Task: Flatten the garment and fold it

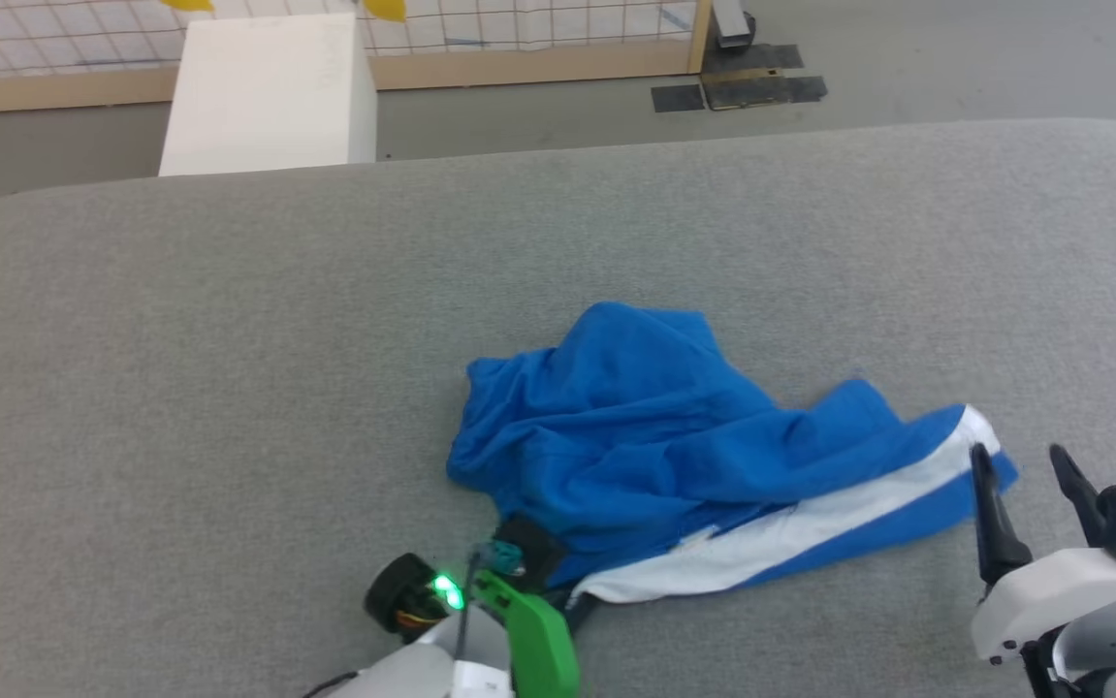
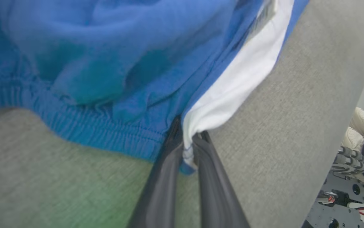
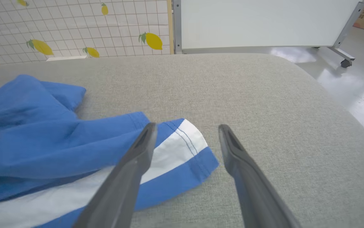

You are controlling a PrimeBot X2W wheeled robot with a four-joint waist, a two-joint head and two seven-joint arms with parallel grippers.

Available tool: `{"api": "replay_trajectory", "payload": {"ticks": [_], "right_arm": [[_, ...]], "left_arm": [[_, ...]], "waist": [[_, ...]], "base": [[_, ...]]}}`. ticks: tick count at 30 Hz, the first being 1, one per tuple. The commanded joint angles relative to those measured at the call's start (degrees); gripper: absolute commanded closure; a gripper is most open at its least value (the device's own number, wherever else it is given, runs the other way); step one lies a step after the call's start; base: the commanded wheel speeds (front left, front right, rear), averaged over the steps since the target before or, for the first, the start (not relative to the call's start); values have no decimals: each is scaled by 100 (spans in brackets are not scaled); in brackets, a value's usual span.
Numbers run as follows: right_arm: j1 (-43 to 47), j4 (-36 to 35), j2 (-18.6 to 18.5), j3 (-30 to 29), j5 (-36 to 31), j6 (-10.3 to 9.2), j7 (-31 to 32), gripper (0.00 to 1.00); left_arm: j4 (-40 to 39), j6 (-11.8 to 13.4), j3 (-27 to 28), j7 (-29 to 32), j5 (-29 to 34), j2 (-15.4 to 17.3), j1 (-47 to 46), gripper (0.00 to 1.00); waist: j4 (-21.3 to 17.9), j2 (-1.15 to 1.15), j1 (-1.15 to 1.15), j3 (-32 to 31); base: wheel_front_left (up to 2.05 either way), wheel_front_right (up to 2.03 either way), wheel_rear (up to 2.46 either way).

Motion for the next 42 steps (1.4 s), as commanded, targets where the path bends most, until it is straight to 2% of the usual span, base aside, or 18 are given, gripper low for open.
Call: {"api": "replay_trajectory", "payload": {"ticks": [1,8,16,17,18,20,21,31,42], "right_arm": [[-72,66,-2,-75,-96,-9,206,0],[-230,338,-2,-82,-244,-9,1203,0],[-245,529,-2,304,-143,-9,2221,0],[-213,504,-2,303,-141,-9,2321,14],[-89,430,-2,238,-96,-9,2567,62],[24,384,-2,266,-35,-9,2762,75],[71,333,-2,287,-26,-9,2813,100],[251,-440,-2,391,156,-9,2897,100],[153,-1839,-2,400,460,-9,3305,100]], "left_arm": [[-54,125,59,15,-54,215,147,100],[-562,445,236,57,-148,556,362,100],[-804,506,235,78,-166,572,355,100],[-816,511,232,76,-168,566,354,100],[-825,516,231,51,-181,554,361,100],[-817,517,230,32,-194,552,375,100],[-817,519,230,27,-202,555,386,100],[-1038,572,343,-176,-176,709,347,100],[-2475,416,844,-155,-246,1407,-207,100]], "waist": [[134,0,0,-30],[456,0,0,-43],[656,0,0,-5],[663,0,0,-9],[659,0,0,-32],[635,0,0,-58],[620,0,0,-69],[518,0,0,-145],[552,0,0,-244]], "base": [[0,0,0],[0,0,0],[0,0,0],[0,0,0],[0,0,0],[0,0,0],[0,0,0],[0,0,0],[0,0,0]]}}
